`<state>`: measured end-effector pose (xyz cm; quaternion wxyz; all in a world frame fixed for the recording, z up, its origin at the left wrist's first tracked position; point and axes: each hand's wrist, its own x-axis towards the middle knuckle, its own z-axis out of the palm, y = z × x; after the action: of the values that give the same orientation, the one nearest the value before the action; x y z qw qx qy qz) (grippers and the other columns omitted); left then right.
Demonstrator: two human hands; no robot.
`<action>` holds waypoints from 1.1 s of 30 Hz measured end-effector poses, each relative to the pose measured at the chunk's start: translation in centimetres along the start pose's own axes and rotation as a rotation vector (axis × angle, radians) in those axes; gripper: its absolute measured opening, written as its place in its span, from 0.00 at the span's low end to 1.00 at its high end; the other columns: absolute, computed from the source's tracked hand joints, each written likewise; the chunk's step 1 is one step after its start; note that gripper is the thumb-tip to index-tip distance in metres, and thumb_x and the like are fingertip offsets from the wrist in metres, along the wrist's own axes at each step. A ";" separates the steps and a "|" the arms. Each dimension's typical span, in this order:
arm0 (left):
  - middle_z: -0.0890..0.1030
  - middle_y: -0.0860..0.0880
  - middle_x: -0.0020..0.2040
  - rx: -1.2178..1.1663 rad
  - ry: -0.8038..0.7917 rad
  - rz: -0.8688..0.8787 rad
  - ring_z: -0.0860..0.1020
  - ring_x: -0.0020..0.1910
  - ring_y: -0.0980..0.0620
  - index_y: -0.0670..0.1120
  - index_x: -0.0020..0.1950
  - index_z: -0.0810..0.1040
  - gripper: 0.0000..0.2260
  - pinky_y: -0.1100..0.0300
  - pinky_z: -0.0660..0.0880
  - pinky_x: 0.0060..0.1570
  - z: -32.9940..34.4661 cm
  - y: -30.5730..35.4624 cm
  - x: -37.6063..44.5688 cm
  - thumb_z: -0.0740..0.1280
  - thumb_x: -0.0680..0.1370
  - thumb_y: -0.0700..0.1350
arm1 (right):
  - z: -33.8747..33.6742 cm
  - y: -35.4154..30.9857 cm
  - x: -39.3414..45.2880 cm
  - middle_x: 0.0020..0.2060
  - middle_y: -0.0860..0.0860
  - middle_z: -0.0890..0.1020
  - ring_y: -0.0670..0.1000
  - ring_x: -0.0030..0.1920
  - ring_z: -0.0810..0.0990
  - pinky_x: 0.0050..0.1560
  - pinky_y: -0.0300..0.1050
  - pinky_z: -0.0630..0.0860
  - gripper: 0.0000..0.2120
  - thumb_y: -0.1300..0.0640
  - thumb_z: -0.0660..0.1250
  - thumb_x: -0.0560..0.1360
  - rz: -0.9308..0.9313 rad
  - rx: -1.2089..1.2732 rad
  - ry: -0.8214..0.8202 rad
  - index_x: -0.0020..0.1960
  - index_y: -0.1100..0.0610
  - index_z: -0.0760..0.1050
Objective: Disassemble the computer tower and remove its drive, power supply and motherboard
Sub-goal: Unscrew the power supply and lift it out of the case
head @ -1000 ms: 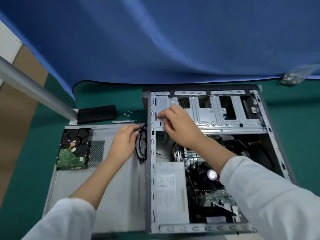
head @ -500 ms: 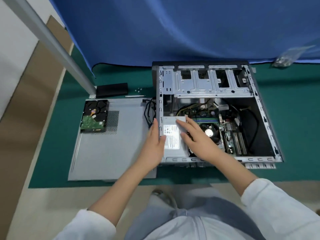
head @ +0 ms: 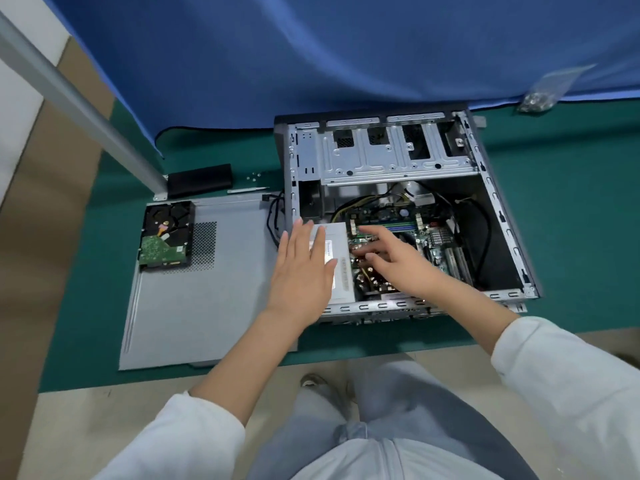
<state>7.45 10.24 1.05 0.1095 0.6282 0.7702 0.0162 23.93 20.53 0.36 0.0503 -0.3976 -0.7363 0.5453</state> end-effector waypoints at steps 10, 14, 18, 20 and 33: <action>0.75 0.46 0.56 0.024 0.135 -0.060 0.71 0.59 0.46 0.44 0.64 0.72 0.20 0.51 0.54 0.73 -0.2 2.6 3.9 0.51 0.81 0.53 | -3.3 3.8 3.1 0.53 0.53 0.76 0.56 0.53 0.72 0.50 0.50 0.70 0.14 0.49 0.71 0.71 -0.539 -1.107 -0.249 0.55 0.50 0.80; 0.75 0.47 0.54 -0.002 0.134 -0.069 0.71 0.58 0.46 0.44 0.63 0.73 0.20 0.51 0.55 0.73 -0.3 2.6 3.9 0.51 0.79 0.53 | -1.7 3.5 4.3 0.58 0.50 0.73 0.56 0.57 0.69 0.54 0.50 0.68 0.10 0.55 0.65 0.74 -0.653 -1.284 -0.370 0.54 0.49 0.80; 0.76 0.47 0.53 -0.022 0.152 -0.065 0.71 0.56 0.46 0.43 0.61 0.74 0.17 0.50 0.56 0.72 -0.3 2.5 4.0 0.55 0.79 0.51 | -1.2 2.7 5.9 0.60 0.49 0.72 0.57 0.61 0.64 0.59 0.52 0.61 0.11 0.60 0.61 0.74 -0.725 -1.370 -0.523 0.51 0.51 0.79; 0.76 0.47 0.53 -0.023 0.151 -0.064 0.72 0.57 0.46 0.43 0.61 0.74 0.17 0.50 0.56 0.72 -0.2 2.5 4.0 0.56 0.79 0.51 | -1.1 2.6 6.1 0.59 0.47 0.73 0.56 0.62 0.64 0.61 0.51 0.61 0.11 0.61 0.62 0.74 -0.777 -1.423 -0.578 0.52 0.52 0.79; 0.75 0.47 0.51 0.047 0.115 -0.078 0.72 0.55 0.45 0.44 0.62 0.72 0.16 0.49 0.55 0.73 0.0 2.6 4.4 0.55 0.79 0.50 | 0.5 2.0 6.1 0.52 0.45 0.78 0.55 0.64 0.61 0.65 0.54 0.55 0.09 0.60 0.65 0.73 -0.602 -1.447 -0.673 0.50 0.53 0.80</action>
<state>9.15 15.03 0.83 0.0508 0.5980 0.7993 0.0299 20.61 24.20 -3.71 -0.2948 0.0638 -0.9534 -0.0070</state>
